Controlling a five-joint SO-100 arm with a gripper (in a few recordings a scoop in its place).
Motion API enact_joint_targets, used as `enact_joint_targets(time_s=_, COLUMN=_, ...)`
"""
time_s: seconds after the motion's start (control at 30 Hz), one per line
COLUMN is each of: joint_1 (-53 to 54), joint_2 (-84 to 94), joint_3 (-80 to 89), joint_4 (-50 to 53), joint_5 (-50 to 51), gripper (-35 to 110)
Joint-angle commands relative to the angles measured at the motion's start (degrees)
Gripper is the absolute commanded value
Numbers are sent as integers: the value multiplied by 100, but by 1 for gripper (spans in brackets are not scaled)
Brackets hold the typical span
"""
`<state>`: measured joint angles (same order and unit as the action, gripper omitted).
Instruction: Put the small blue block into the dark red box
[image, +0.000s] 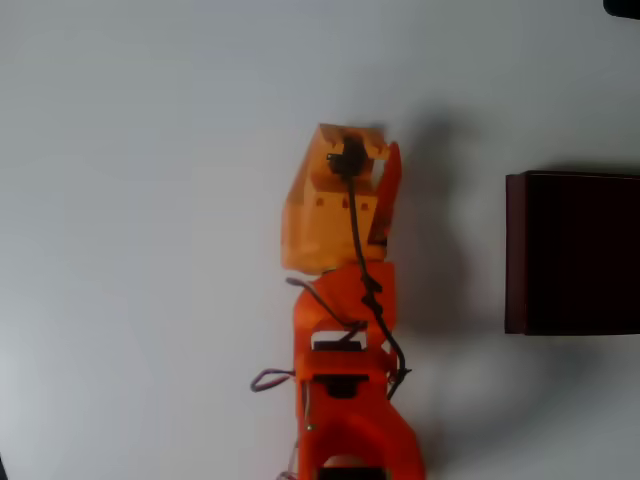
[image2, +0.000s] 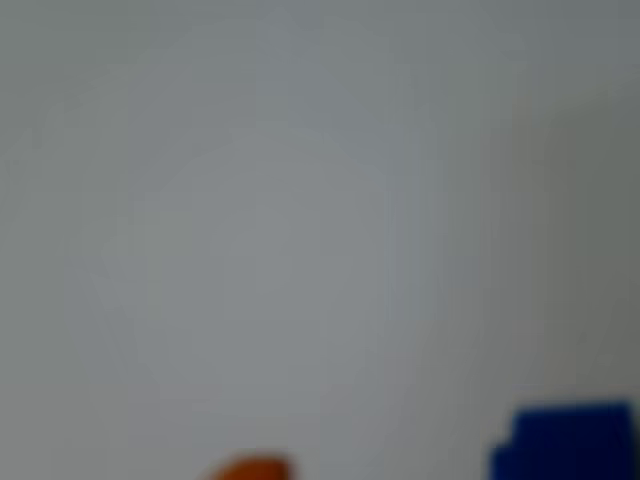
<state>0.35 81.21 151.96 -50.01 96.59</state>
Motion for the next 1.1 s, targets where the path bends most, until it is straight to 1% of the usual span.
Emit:
enact_joint_targets(time_s=0.0, joint_1=0, joint_2=-158, joint_3=-70, joint_4=-466, joint_5=35, gripper=33)
enact_joint_targets(time_s=0.33, joint_1=-62, joint_2=-677, joint_3=-185, joint_4=-932, joint_5=-53, gripper=33)
enact_joint_targets(time_s=0.5, joint_1=-88, joint_2=-1239, joint_3=-308, joint_4=-1494, joint_5=-53, gripper=33)
enact_joint_targets(time_s=1.07, joint_1=-62, joint_2=-2030, joint_3=-624, joint_4=-2391, joint_5=-527, gripper=32)
